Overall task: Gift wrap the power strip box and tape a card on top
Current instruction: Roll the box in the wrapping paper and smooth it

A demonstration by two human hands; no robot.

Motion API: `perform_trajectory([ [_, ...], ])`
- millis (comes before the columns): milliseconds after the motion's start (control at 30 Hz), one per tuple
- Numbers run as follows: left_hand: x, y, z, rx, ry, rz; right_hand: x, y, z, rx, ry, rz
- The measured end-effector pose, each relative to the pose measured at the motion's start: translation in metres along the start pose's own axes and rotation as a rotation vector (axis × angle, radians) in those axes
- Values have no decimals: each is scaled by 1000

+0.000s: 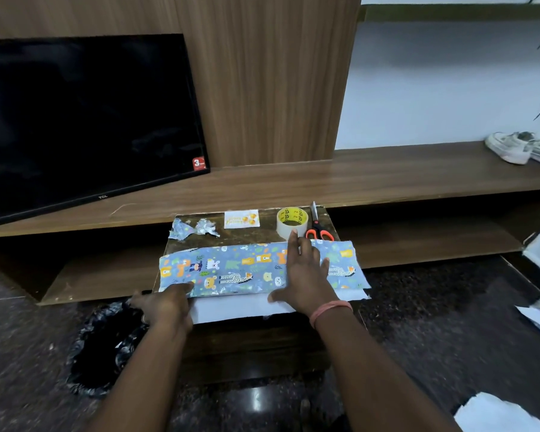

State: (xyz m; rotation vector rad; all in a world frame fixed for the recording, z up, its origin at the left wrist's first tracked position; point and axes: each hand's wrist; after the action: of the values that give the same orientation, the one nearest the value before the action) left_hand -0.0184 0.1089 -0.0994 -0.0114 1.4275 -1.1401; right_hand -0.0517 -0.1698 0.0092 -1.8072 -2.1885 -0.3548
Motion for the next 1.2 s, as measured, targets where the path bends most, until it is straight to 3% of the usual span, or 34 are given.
perform_trajectory([
  [167, 11, 48, -3, -22, 14, -22, -4, 3, -3, -4, 22, 46],
  [367, -13, -35, 6, -26, 75, 41, -11, 3, -3, -30, -3, 62],
  [533, -15, -55, 4, -9, 189, 101, -6, 2, -2, -37, -4, 51],
  [633, -14, -68, 4, -56, 246, 152, 7, -3, -2, -45, -18, -84],
  [767, -14, -78, 6, -110, 279, 222, 26, -10, 0, -40, 320, -320],
  [900, -16, -91, 7, -148, 331, 252, 33, -11, 9, -28, 214, -419],
  [1100, -22, -117, 10, -206, 643, 367, 34, -9, 21, -60, 26, -377],
  [1200, -17, -122, 10, -365, 1023, 642, 30, -8, 22, -76, -5, -353],
])
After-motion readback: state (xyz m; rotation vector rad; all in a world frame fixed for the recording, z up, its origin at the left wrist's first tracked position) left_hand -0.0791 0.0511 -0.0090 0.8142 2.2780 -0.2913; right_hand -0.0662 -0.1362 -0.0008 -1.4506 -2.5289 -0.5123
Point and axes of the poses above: each hand's wrist, its own y-axis towards the middle knuckle, its own z-axis out of the palm, x = y × z, and after that the axes turned 5 degrees about -z, right-handed
